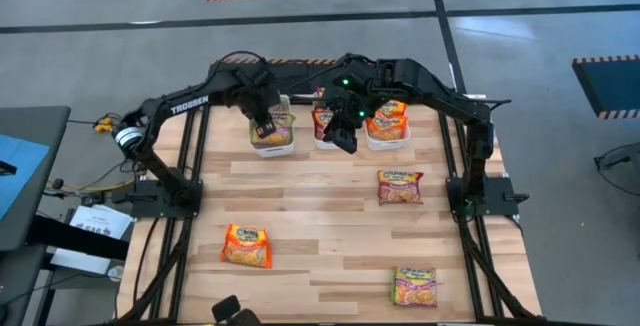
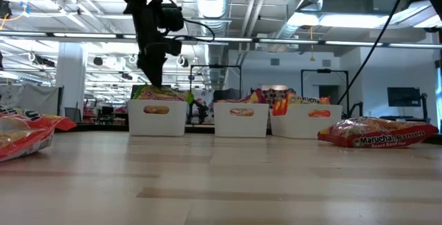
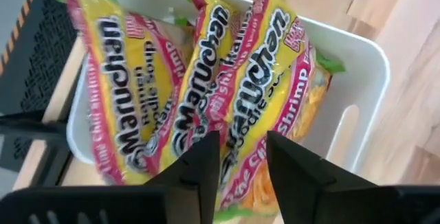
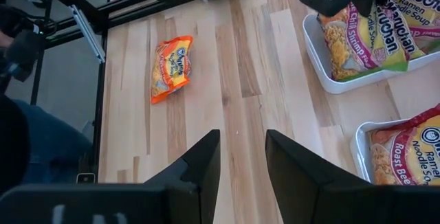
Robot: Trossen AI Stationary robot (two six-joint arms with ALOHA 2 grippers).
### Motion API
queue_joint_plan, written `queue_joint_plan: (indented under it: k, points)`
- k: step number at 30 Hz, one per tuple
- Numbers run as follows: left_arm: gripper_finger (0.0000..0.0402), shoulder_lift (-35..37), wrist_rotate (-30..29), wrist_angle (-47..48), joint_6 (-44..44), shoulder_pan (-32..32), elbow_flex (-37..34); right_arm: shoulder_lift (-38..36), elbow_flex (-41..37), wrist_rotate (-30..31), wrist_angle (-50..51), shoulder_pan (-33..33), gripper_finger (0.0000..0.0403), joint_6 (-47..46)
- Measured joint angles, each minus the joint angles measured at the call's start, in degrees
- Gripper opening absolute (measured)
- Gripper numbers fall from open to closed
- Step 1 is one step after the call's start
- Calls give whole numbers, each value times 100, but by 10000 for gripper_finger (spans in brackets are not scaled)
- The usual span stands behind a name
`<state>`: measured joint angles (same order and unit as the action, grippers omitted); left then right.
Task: Sort Maruchan noodles
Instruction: Put the green noodle pack into the left white bin
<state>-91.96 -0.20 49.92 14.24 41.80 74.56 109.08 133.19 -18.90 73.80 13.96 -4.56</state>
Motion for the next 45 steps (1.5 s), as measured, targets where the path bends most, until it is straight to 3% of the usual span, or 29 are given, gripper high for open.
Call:
queue_joint_plan:
  k: [7,13,16,23,27,35,45]
  points:
    - [112,0,78,544,-25,8,754,0,0,0,7,0,142,34]
    - [112,4,1758,1663,-188,-11,1073,0,0,-2,176,0,142,55]
    - [112,4,2151,1666,-90,-80,894,0,0,-2,256,0,142,59]
    - [112,4,2041,747,-127,-128,47,0,0,-3,254,0,142,70]
    - [112,4,1699,330,-198,-90,-337,0,0,-2,254,0,142,70]
    - [112,3,1150,-241,-439,-90,-784,0,0,-4,251,4,142,70]
    - [112,4,1149,-546,-442,-90,-1148,0,0,-4,249,7,142,69]
